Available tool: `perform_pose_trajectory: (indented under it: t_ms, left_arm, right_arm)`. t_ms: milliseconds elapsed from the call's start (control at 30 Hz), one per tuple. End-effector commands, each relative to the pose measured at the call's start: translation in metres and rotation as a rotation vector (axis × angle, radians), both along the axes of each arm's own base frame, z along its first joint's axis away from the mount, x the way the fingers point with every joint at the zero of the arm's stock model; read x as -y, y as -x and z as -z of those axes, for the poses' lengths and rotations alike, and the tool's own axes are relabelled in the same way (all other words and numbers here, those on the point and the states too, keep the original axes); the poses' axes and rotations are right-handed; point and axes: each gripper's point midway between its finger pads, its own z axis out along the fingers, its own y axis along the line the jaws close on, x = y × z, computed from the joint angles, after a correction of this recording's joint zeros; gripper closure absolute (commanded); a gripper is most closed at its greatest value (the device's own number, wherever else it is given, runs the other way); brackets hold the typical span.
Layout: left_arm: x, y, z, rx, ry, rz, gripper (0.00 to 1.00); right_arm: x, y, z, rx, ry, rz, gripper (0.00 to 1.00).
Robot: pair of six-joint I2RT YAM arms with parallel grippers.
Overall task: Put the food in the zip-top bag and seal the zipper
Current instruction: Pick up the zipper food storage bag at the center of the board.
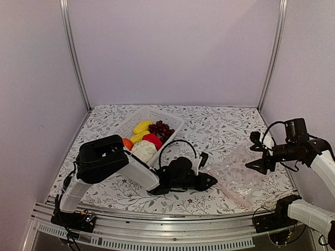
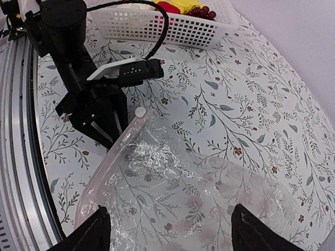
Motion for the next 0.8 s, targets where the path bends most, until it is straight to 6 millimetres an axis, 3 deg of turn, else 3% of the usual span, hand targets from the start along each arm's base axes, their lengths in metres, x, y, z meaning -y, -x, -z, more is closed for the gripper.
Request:
perform_pose_trajectory:
  t_ms: [0,133,267,433,767]
  left_arm:
    - [0.006,-0.017,0.009,-0.022,0.002,-0.038,0.78]
    - [0.016,-0.027,0.001,0.002,0.035,-0.049,0.88]
    - [0.024,-0.038,-0.026,0.074,0.079,-0.066,1.00]
    - [0.025,-0.050,-0.057,0.142,0.110,-0.089,1.00]
    - [-0.031,-0.080,-0.133,0.185,0.103,-0.368,1.00]
  right_arm:
    - [-0.002,0.000,0.000,-0.004,-0.011,0.004,0.22]
    - [-0.001,-0.007,-0.002,0.009,-0.020,0.027,0.23]
    - [0.001,-0.022,-0.005,0.018,-0.026,0.081,0.24]
    - [0.001,-0.034,-0.010,-0.002,-0.052,0.123,0.24]
    - [-0.003,-0.071,-0.073,0.040,-0.149,0.215,0.26]
